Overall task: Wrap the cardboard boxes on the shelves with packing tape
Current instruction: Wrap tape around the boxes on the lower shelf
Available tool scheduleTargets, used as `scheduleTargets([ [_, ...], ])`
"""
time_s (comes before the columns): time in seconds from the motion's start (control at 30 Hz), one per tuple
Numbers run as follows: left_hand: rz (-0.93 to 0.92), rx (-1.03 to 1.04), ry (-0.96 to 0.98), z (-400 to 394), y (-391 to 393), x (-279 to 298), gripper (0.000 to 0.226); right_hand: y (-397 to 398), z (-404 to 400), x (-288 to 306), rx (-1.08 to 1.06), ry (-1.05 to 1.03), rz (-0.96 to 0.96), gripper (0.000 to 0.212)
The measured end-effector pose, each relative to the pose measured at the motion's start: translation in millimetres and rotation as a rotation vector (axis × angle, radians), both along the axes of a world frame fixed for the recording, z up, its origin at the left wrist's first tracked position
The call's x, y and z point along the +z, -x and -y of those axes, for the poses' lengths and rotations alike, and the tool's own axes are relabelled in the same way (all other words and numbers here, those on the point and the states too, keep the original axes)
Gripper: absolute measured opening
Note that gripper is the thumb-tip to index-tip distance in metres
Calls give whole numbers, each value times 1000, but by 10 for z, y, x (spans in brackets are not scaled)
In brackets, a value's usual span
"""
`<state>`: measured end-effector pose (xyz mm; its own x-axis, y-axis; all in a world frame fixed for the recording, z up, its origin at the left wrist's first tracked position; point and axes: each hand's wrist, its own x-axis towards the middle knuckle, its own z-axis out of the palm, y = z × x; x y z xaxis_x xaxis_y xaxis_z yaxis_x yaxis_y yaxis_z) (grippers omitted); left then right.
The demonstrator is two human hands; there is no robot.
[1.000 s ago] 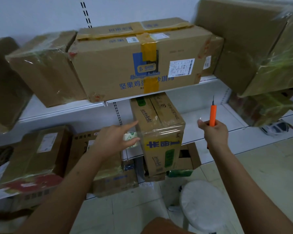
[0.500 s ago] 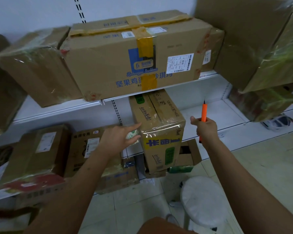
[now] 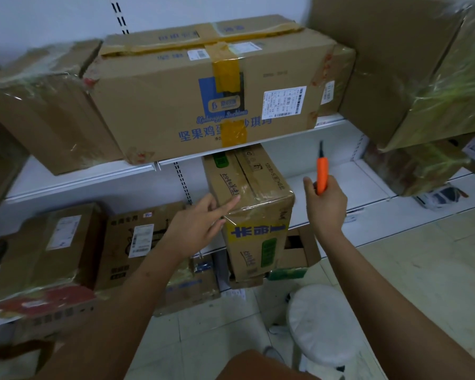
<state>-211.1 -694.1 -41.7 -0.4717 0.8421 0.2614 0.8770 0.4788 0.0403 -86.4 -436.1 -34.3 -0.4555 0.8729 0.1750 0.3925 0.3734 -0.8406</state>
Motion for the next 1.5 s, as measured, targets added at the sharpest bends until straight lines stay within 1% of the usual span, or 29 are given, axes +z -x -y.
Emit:
scheduleTargets([
  [0.07, -11, -20, -81, 27, -34, -77, 61, 30, 104, -3, 99, -77, 48, 33],
  [0.17, -26, 9, -138, 43, -58, -87, 47, 110, 230, -114, 180, -169, 153, 30],
  [0.23, -110, 27, -168, -2, -67, -93, 43, 144, 295, -177, 181, -208, 179, 27],
  [0.3, -200, 39, -198, -76, -72, -141, 38, 169, 327, -176, 137, -222, 203, 28],
  [0.4, -204, 62, -213, -158, -81, -246, 37, 161, 380, -116, 78, -209, 240, 29],
  [0.5, -220, 67, -209, -179, -81, -312, 37, 135, 571, -122, 130, -242, 254, 32],
  [0.57, -215, 70, -218, -185, -84, -312, 37, 147, 761, -200, 233, -253, 204, 32],
  [0.63, -199, 90, -223, -190, -107, -299, 36, 178, 941, -282, 317, -155, 92, 31],
  [0.7, -175, 102, -229, -192, -121, -283, 35, 207, 1014, -335, 315, -32, -24, 31],
  [0.73, -156, 96, -224, -191, -122, -272, 36, 212, 1007, -345, 305, -9, -49, 30],
  [0.8, -106, 67, -212, -197, -119, -240, 38, 190, 901, -328, 254, 2, -61, 26],
  [0.87, -55, 47, -225, -213, -124, -215, 39, 176, 691, -296, 122, 52, -84, 23],
  [0.97, 0, 38, -285, -270, -154, -205, 38, 185, 455, -239, -5, 108, -86, 25],
  [1.07, 9, 8, -282, -369, -169, -160, 35, 159, 381, -206, -48, 104, -63, 26],
  [1.17, 28, -4, -282, -379, -159, -124, 38, 130, 165, -159, -154, 24, -23, 28],
  [1.23, 45, -2, -302, -335, -139, -132, 37, 144, 12, -144, -120, 35, 16, 33],
  [1.3, 52, 6, -306, -303, -125, -155, 36, 161, -5, -164, -31, 114, -4, 40],
  [1.37, 57, 19, -299, -298, -117, -165, 38, 144, 100, -157, -19, 159, -36, 45],
  [1.43, 74, 27, -276, -306, -114, -159, 38, 101, 244, -166, -9, 156, -71, 46],
  [1.5, 116, 24, -249, -312, -93, -118, 40, 78, 322, -207, 14, 147, -106, 41],
])
